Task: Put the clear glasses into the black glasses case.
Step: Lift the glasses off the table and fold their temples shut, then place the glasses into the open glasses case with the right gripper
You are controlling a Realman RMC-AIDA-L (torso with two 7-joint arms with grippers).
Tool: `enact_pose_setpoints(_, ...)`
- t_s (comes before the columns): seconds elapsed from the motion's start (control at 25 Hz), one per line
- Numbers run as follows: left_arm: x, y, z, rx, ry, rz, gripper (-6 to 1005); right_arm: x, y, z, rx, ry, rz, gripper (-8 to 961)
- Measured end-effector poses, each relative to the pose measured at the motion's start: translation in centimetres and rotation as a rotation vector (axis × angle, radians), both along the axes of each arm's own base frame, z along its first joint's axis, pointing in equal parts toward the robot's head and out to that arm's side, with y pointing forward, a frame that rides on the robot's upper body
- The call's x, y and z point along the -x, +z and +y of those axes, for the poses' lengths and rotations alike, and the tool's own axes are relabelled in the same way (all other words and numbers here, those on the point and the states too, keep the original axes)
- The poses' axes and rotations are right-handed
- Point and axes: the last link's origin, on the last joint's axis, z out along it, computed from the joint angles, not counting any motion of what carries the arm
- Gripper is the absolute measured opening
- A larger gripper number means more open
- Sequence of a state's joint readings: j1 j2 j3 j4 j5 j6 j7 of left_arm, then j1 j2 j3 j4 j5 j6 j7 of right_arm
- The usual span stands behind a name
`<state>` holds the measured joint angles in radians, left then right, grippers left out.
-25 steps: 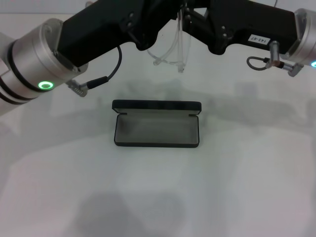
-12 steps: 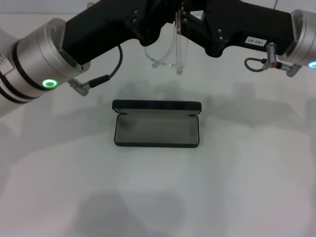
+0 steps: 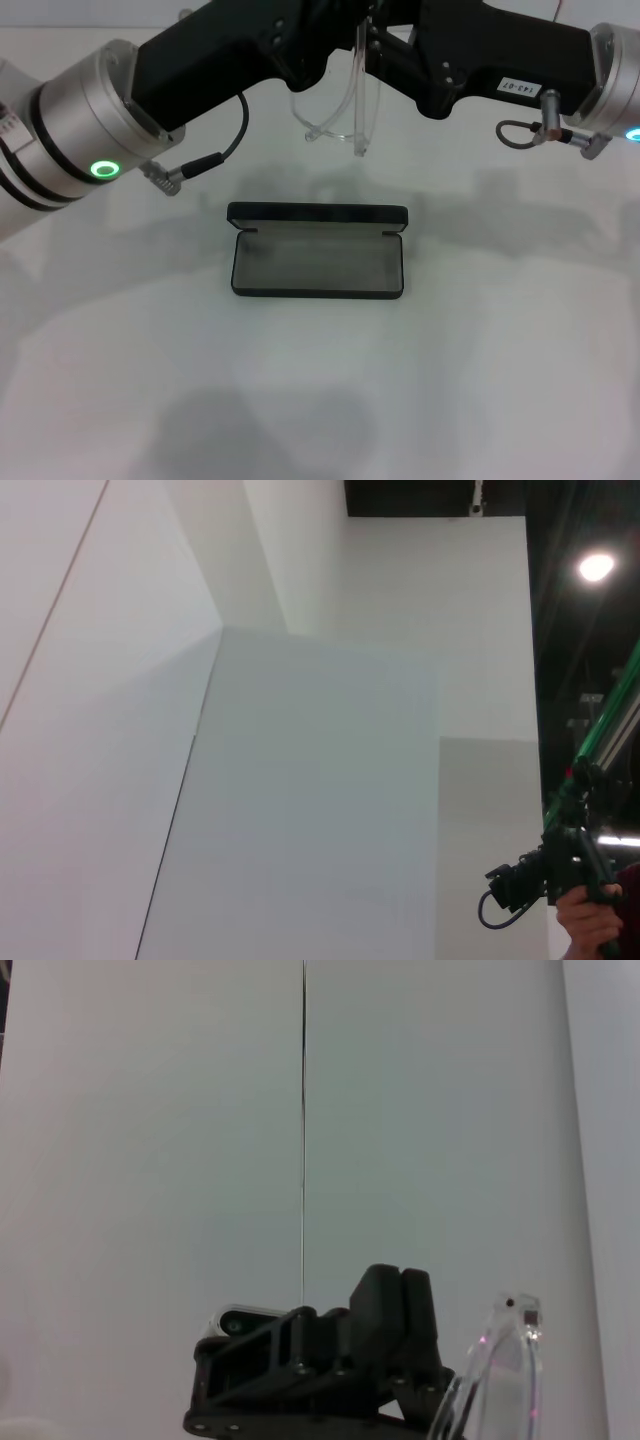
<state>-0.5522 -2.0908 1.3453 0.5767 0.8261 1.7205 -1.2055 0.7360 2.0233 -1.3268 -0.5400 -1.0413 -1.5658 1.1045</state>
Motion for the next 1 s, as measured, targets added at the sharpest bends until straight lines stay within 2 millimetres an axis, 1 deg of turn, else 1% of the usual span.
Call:
enact_pose_setpoints(0.2,0.0,0.1,-0.3,0.009,-0.018,0.0,46,-0.4,0.3,0.0,-0.008,-0.019,0.012,120)
enact_pose_setpoints(0.4,0.4,0.6,-1.1,0.022,-0.054,-0.019,46,-0.9,0.6,0.0,-0.018,-0.037,0.023,120)
enact_pose_setpoints(0.56,1.3,1.3,-1.7,0.021,-0.059,-0.019,47,-1.5,1.2,0.1,-0.034,-0.055,0.027,121)
enact_pose_setpoints(0.64,2.5,2.4,-2.0,0.003,-0.048,-0.016,47,-1.8,1.7,-0.1,-0.034,-0.047,-0.001,121)
enact_pose_setpoints(0.8,4.7,4.8,-2.7,-0.022,-0.017,-0.029,47,-2.7,3.7,-1.2,-0.014,-0.033,-0.149,121)
enact_pose_setpoints(0.88,6.0,6.1,-3.2,-0.031,0.0,-0.025,47,-2.9,4.8,-2.4,-0.01,-0.021,-0.293,121)
enact_pose_setpoints(0.96,7.0,7.0,-3.8,-0.037,0.011,-0.015,47,-2.4,5.5,-3.4,-0.019,-0.007,-0.43,121)
enact_pose_setpoints(1.0,7.4,7.3,-4.0,-0.038,0.014,-0.01,47,-2.0,5.6,-4.0,-0.026,-0.006,-0.532,121)
